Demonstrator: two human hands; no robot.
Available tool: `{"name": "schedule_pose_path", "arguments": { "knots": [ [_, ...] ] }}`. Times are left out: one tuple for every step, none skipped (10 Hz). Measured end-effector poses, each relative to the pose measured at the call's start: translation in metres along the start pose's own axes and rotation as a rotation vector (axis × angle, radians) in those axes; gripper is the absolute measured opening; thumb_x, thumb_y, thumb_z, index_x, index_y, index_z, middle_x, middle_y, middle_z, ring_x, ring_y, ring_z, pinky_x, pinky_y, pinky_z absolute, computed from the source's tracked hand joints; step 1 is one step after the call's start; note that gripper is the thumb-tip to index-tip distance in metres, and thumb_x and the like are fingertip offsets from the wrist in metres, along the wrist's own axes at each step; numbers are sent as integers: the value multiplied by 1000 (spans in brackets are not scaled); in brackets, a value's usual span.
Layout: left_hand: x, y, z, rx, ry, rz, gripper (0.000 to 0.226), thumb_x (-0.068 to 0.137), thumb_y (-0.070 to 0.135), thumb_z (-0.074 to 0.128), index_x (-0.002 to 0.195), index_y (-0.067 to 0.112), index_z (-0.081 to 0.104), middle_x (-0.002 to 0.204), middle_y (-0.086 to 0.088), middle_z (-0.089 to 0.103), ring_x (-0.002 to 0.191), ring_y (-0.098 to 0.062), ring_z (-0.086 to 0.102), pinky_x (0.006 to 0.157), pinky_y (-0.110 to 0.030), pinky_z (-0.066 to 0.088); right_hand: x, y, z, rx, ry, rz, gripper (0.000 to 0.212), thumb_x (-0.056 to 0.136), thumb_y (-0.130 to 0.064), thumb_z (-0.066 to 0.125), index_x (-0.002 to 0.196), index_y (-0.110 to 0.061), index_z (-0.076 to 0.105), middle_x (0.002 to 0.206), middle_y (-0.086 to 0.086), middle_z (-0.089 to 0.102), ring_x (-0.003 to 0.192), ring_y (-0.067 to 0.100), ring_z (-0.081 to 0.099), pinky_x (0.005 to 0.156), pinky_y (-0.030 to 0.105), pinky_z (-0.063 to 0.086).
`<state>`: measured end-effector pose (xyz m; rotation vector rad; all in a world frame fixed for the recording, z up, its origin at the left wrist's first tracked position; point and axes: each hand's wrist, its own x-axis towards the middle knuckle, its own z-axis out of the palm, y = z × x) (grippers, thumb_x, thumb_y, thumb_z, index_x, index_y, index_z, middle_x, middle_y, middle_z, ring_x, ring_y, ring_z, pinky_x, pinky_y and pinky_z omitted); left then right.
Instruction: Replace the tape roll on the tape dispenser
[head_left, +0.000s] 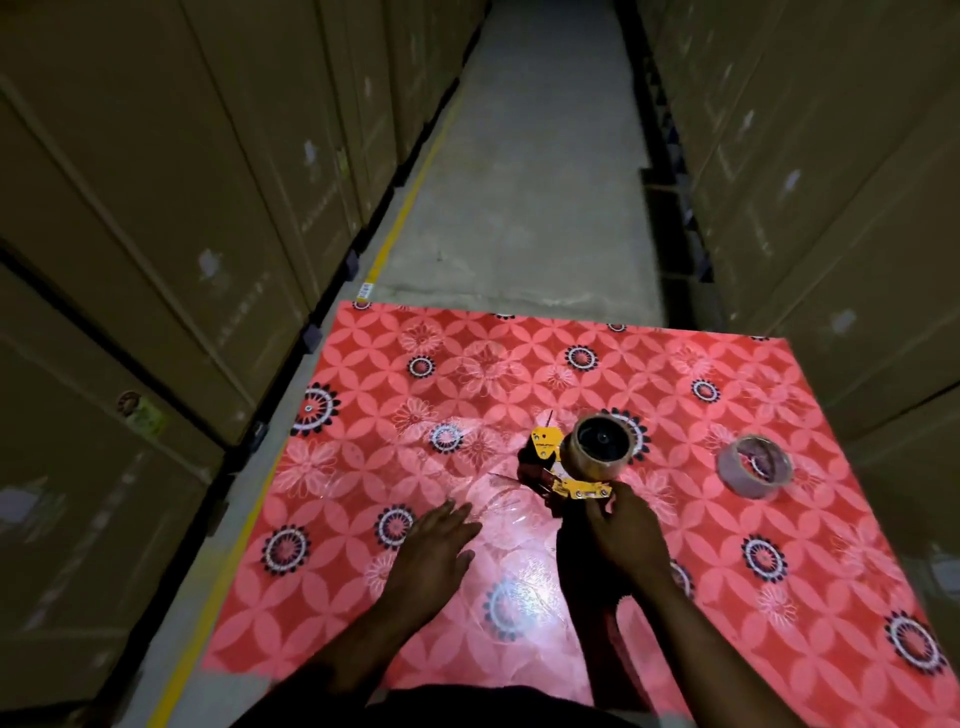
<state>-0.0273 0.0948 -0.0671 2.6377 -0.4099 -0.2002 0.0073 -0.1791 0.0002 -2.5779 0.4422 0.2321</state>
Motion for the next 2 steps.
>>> {"name": "schedule_pose_path", "arguments": {
  "knots": [
    [-9,-8,-7,-78,147,35,29,93,11,66,118,20,77,134,1,70,127,-24,61,111,-33,43,-29,-16,4,-214,229,-130,43,86,-28,66,123,-8,55,108,17,61,101,36,52,79,44,48],
    [-11,-25,-17,-97,221,-22,27,87,4,67,108,17,79,117,0,76,110,-24,67,99,-32,49,-43,-37,11,-154,280,-412,38,83,-22,71,118,-10,62,105,13,63,97,35,54,77,44,48]
  ]
}}
